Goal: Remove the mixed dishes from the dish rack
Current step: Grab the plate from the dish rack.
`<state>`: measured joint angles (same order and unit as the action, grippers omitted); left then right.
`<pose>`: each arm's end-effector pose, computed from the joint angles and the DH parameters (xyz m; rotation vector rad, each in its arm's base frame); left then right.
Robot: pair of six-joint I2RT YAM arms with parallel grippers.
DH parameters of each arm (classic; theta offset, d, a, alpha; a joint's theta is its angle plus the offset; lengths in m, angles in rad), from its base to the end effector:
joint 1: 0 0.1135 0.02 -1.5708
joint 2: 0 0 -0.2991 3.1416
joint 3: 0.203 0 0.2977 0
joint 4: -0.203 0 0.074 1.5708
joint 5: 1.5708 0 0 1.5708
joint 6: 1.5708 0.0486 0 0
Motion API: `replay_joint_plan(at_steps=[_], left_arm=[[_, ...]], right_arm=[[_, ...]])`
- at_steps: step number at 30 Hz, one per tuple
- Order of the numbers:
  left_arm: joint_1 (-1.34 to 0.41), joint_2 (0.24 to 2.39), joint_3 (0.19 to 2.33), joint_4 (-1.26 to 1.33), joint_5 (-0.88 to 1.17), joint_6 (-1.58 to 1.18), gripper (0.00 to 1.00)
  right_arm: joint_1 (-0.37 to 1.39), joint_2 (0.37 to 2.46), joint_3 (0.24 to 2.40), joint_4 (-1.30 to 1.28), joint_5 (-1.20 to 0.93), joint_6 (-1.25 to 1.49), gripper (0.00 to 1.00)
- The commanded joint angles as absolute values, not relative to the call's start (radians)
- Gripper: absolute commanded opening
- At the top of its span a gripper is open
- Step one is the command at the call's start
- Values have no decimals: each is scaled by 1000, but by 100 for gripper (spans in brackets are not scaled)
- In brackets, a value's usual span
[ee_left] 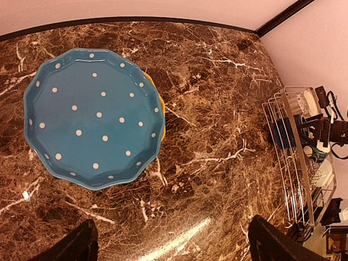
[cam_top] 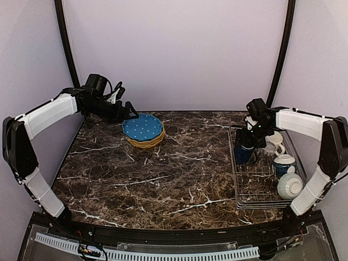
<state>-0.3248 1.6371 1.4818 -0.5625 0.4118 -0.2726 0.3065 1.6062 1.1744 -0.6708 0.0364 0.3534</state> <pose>0.3980 -0.1545 0.3482 0.2817 2.3218 -0.7761 0.3589 0.1117 0.2355 0.0746 2.6815 0.1611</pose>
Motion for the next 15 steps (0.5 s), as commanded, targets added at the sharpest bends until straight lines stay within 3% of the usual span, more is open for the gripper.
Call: replay_joint_plan(at_steps=[1, 7, 15], left_arm=[[-328, 1636, 1470, -568, 433, -268, 95], [-329, 1637, 1470, -566, 441, -271, 95], [-330, 1642, 1459, -538, 511, -297, 95]], right_arm=[[336, 1534, 1216, -736, 36, 362, 61], [342, 1414, 1257, -789, 53, 370, 39], [338, 1240, 1161, -626, -44, 413, 20]])
